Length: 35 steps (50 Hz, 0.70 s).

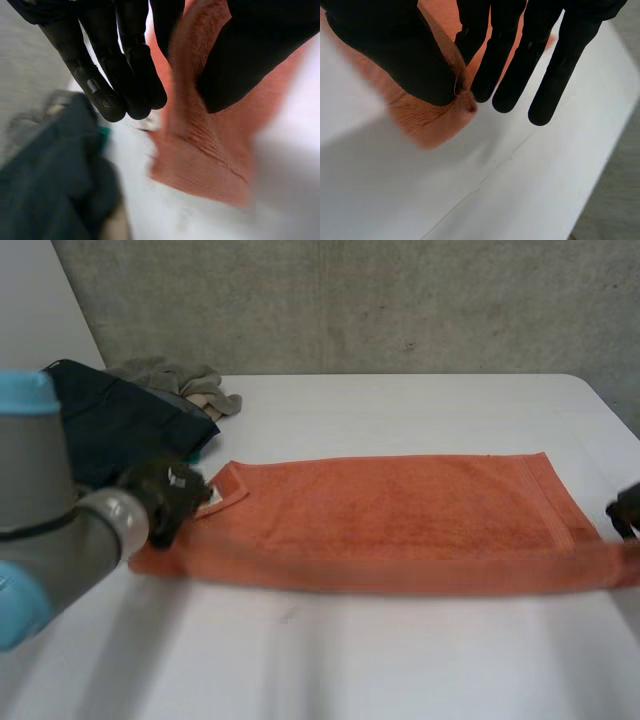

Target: Fold the laundry.

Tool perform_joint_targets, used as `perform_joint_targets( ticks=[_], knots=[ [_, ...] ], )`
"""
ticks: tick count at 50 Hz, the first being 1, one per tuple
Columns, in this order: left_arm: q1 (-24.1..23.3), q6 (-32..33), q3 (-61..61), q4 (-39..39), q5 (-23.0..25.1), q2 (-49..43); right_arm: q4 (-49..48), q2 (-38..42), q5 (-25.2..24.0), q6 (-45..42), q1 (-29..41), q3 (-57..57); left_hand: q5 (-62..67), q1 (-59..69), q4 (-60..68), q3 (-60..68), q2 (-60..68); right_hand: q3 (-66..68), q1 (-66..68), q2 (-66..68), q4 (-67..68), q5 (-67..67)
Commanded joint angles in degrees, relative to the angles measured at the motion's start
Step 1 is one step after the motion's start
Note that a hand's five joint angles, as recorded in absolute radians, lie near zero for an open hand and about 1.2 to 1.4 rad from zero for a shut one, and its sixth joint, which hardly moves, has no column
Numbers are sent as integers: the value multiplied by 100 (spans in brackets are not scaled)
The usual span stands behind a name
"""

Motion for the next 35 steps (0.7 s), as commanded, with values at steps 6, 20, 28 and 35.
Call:
perform_joint_targets(
  ticks=[6, 20, 28, 35],
  knots=[
    [-146, -551, 2766, 254, -872, -2254, -2211, 1240, 428, 1135, 798, -1327, 1292, 1384, 1157, 1182, 1139, 1175, 1498, 1282, 1130, 1096],
    [-322, -464, 4913, 711, -916, -3767, -4190, 2682, 788, 1389, 1317, -2514, 1292, 1384, 1157, 1182, 1139, 1175, 1498, 1282, 1130, 1096],
    [-427, -542, 5520, 703, -1180, -4190, -3920, 3526, 1237, 1416, 1581, -3402, -5708, -5616, -5843, -5818, -5861, -5825, -5502, -5718, -5870, -5904],
    [-559, -981, 4862, 738, -1382, -3427, -2031, 2649, 1036, 2223, 1344, -3105, -5708, -5616, -5843, -5818, -5861, -5825, -5502, -5718, -5870, -5904]
  ],
)
